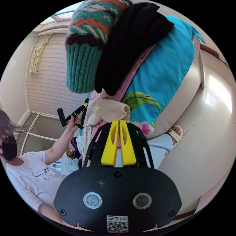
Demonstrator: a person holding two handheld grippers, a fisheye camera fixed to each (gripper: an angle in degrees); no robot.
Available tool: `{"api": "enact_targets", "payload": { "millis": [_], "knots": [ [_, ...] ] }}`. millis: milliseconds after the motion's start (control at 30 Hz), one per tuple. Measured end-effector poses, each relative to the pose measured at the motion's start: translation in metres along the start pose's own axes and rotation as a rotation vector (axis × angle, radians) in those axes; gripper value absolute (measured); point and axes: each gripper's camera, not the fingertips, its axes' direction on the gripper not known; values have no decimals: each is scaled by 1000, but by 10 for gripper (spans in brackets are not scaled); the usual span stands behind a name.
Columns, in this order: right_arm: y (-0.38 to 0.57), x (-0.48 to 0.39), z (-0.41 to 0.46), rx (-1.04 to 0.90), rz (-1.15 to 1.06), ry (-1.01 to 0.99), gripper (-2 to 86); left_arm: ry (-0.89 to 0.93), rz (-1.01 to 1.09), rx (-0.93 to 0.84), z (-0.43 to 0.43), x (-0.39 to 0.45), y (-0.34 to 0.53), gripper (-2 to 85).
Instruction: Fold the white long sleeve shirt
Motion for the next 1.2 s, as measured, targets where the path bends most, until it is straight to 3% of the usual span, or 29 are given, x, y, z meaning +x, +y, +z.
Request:
{"api": "enact_targets", "payload": {
  "millis": [300, 467, 633, 767, 867, 1067, 1200],
  "knots": [
    [9, -10, -6, 89, -4, 58, -2, -39, -40, -45, -43, -32, 37, 1],
    [15, -15, 34, 87, 17, 70, -3, -50, -30, -86, -40, -41, 32, 22],
    [22, -22, 76, 57, 25, 84, -3, 29, -61, -268, -5, -52, 19, 15],
    [28, -27, 134, -22, 42, 148, -2, 34, -56, -223, -18, -60, 36, -4],
    [37, -37, 177, -46, 36, 191, -1, 53, -138, -197, -61, -78, 60, -7],
    [71, -74, 236, -58, 29, 311, 6, -147, -72, -28, -214, -86, 180, -10],
    [96, -121, 275, -84, -64, 411, 9, -234, -284, 1, -316, -105, 315, -10]
  ]
}}
